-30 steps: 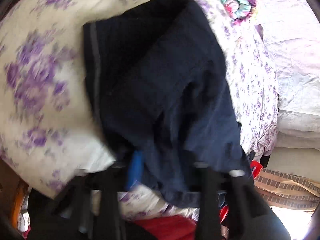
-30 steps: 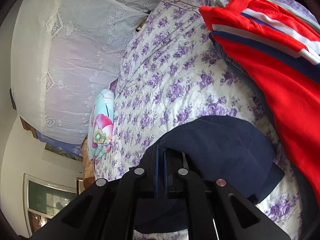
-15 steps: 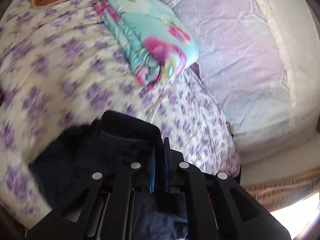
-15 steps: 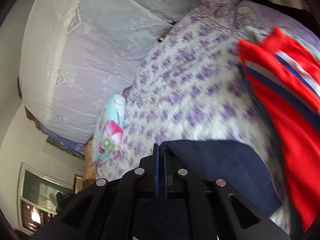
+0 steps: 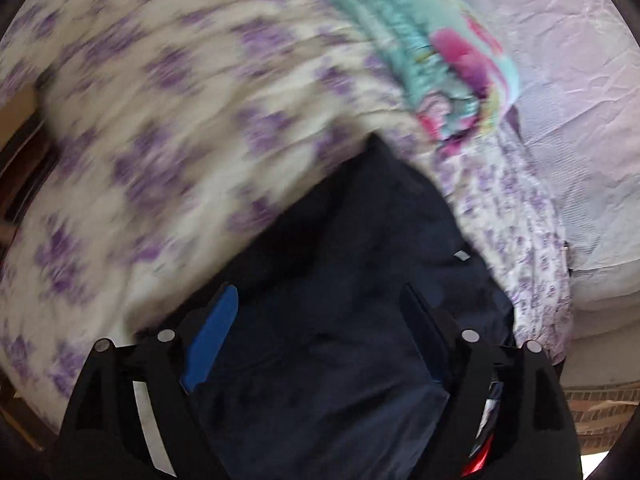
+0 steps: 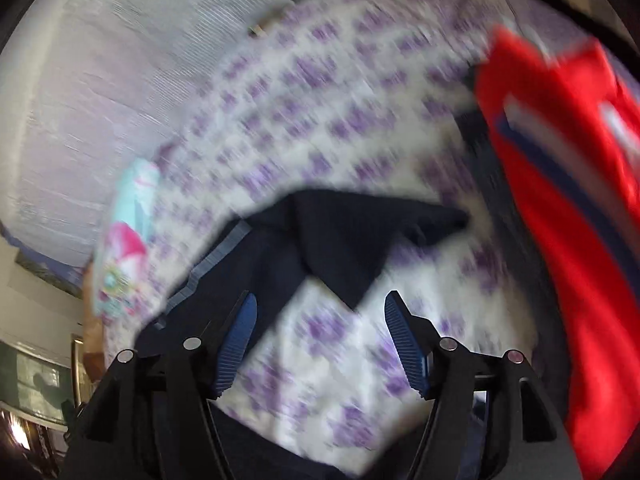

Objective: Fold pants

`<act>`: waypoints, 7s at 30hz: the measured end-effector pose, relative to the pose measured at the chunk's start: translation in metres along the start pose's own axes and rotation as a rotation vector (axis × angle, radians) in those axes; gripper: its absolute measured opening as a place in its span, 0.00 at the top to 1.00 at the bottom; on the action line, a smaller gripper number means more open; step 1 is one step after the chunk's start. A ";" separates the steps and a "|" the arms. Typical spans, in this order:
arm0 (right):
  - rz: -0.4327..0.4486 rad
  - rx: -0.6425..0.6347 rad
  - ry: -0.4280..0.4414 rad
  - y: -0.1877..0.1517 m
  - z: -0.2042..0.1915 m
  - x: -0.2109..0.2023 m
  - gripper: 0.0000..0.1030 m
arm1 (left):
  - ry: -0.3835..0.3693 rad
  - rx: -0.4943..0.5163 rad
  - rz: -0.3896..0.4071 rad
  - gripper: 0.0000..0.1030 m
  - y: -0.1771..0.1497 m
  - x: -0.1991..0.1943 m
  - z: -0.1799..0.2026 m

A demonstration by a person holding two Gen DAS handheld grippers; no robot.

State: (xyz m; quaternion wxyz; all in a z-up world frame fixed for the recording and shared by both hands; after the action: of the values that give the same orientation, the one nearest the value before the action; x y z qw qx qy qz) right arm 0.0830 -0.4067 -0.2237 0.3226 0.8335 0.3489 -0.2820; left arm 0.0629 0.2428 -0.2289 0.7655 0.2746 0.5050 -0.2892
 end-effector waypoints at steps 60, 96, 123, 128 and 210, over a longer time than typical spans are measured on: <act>0.118 0.012 -0.068 -0.054 0.061 -0.085 0.43 | 0.201 0.071 0.114 0.24 -0.060 0.019 -0.069; 0.122 0.113 0.023 -0.034 0.024 -0.091 0.50 | 0.177 -0.095 0.225 0.58 -0.018 0.000 -0.106; 0.114 0.228 0.031 -0.118 0.100 -0.127 0.90 | 0.078 -0.001 0.102 0.39 -0.066 0.002 -0.083; 0.056 0.392 -0.058 -0.172 0.159 -0.121 0.90 | 0.102 -0.025 0.121 0.28 -0.059 0.012 -0.080; -0.557 -1.109 0.019 0.012 -0.171 0.244 0.47 | 0.016 0.189 0.137 0.76 0.089 0.049 0.078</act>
State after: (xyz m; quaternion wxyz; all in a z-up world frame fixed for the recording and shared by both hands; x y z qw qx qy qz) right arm 0.2799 -0.1903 -0.2809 0.6187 0.4220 0.6508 -0.1249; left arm 0.1910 0.2403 -0.2368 0.7502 0.3816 0.4615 -0.2803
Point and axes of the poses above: each gripper's, at about its wrist camera, not at the fingertips, and x roughly the way its jaws point, z to its right, y to its top, the point moved 7 cm from there along x, roughly the way its jaws point, and after that the axes turned 9 degrees about y, right-handed, at the moved point
